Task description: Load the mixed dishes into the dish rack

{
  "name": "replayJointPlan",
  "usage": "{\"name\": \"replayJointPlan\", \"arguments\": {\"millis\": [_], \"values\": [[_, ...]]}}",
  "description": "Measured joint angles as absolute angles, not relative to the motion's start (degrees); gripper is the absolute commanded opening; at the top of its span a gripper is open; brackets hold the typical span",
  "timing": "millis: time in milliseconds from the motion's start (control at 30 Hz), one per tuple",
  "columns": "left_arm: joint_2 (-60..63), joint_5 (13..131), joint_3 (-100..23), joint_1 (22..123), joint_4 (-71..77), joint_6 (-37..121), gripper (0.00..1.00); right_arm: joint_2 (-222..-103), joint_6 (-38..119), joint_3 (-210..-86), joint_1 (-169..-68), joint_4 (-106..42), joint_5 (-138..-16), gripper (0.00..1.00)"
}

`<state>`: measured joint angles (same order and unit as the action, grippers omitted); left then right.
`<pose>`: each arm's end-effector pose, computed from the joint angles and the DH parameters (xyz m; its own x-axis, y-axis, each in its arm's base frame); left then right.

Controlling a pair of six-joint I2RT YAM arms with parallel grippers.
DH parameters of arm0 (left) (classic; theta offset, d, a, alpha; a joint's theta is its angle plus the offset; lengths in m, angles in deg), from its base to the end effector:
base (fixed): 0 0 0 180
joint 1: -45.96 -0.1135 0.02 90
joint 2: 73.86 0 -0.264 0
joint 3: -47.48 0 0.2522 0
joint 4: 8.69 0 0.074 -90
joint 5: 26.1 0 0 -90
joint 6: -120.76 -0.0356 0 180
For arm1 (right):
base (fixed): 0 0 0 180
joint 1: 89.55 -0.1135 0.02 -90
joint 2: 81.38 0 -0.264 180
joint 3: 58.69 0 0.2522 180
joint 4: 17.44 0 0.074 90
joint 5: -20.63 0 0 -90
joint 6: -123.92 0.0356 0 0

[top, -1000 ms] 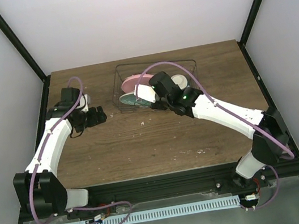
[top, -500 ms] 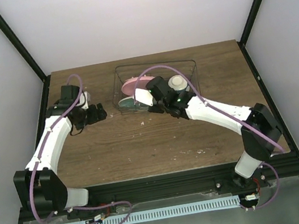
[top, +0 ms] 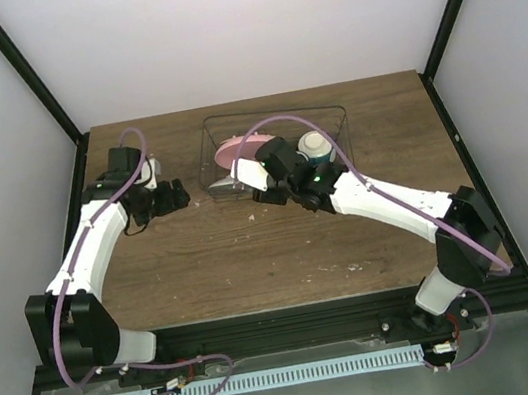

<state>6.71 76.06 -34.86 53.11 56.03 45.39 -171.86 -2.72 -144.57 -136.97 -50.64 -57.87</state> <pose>0.2752 -0.0421 0.2848 -0.9098 -0.1347 -0.3926 -0.0135 0.9550 -0.2964 0.2486 0.2600 0.2905 0.0342 -0.8270 -0.5611 -0.7409 0.3558 -0.5696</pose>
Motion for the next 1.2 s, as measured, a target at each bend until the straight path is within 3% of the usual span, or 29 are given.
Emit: {"name": "replayJointPlan", "arguments": {"millis": [200, 600, 933, 1200], "values": [[6.9, 76.8, -35.6, 53.1, 55.3, 45.6, 0.94, -169.3, -0.6, -149.6, -138.1, -56.2, -56.4, 1.0], [7.0, 78.2, -40.5, 53.1, 50.3, 47.5, 0.98, -168.3, 10.3, -162.2, -134.7, -62.3, -52.2, 1.0], [15.0, 77.7, -52.1, 52.7, 50.4, 47.0, 0.99, -169.9, 28.0, -167.5, -103.1, -65.2, -61.9, 1.0], [15.6, 76.1, -53.0, 52.2, 51.2, 46.9, 0.99, -170.5, 36.3, -163.9, -83.7, -67.3, -64.8, 1.0]]}}
